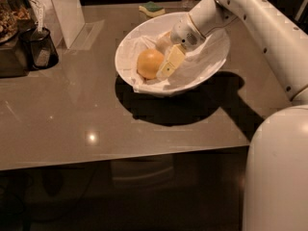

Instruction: Pick orange from white bowl

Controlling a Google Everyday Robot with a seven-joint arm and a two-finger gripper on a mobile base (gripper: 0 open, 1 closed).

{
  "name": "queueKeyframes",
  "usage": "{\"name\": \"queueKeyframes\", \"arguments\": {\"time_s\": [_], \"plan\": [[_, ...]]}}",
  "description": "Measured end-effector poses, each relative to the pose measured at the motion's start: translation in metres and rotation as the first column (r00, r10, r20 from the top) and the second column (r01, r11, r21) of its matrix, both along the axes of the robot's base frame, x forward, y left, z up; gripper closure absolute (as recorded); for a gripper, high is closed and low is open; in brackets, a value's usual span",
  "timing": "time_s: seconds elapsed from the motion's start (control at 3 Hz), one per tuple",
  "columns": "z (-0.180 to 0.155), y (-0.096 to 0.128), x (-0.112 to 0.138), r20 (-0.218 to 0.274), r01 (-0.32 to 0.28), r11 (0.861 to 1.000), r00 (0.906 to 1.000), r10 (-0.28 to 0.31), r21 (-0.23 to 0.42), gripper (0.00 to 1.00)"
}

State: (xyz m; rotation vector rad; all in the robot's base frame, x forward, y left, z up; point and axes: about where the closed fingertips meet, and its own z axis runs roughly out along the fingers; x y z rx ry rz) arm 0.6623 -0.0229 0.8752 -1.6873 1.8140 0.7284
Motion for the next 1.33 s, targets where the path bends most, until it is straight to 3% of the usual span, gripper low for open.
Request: {"name": "queueKeyframes", "arguments": {"time_s": [0.33, 0.67, 1.33], "plan": [[-0.002, 0.0013, 0.0011, -0.008, -0.005, 1.0, 1.0, 0.005, 0.005, 0.0], [-0.0024, 0.0012, 0.0013, -0.009, -0.004, 1.0, 0.9999, 0.005, 0.004, 0.19], [-0.0066, -0.0021, 0.0027, -0.024, 0.017, 1.0, 0.9996, -0.018, -0.006, 0.65]]}}
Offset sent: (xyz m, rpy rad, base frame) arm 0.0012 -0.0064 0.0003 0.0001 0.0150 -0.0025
